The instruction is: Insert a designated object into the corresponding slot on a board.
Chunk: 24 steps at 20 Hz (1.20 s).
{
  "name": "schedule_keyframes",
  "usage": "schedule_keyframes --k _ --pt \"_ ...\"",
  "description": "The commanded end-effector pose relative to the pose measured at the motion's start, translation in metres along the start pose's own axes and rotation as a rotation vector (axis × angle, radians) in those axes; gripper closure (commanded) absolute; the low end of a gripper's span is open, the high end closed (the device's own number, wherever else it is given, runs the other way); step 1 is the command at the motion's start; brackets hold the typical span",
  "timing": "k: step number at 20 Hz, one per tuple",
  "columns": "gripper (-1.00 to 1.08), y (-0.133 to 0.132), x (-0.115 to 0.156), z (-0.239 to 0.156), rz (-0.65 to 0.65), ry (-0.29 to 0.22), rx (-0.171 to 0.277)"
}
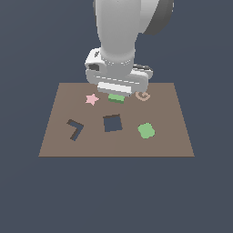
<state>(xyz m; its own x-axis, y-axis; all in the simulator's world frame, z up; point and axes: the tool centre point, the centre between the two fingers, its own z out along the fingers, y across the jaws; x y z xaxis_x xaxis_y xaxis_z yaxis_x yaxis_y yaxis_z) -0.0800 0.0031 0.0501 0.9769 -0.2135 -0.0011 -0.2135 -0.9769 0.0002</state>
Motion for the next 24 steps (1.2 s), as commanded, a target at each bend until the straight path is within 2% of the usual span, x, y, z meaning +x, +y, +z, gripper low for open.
schedule_keyframes --k 1,9,10,24 --pt "-0.92 0.0 0.0 0.004 0.001 0.0 0.0" --pt "-0.92 0.0 0.0 0.02 0.003 0.001 0.0" --pt "1.08 0.0 0.0 0.02 0.003 0.001 0.0" --pt "1.08 -0.001 0.0 0.019 0.009 0.001 0.001"
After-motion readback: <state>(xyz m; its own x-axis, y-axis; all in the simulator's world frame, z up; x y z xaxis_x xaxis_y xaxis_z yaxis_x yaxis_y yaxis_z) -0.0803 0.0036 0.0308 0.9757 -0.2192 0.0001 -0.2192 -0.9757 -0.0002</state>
